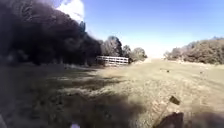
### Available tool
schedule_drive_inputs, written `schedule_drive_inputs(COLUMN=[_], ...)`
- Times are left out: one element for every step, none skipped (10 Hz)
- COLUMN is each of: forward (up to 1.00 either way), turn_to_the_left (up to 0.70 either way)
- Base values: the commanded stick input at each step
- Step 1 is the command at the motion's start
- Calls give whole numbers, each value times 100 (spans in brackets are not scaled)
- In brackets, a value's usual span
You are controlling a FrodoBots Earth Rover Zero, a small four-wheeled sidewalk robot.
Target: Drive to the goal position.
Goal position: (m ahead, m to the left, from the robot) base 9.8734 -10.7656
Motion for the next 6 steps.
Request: schedule_drive_inputs(forward=[70,70,70,70,70,70], turn_to_the_left=[-35,-35,-35,-35,-35,-35])
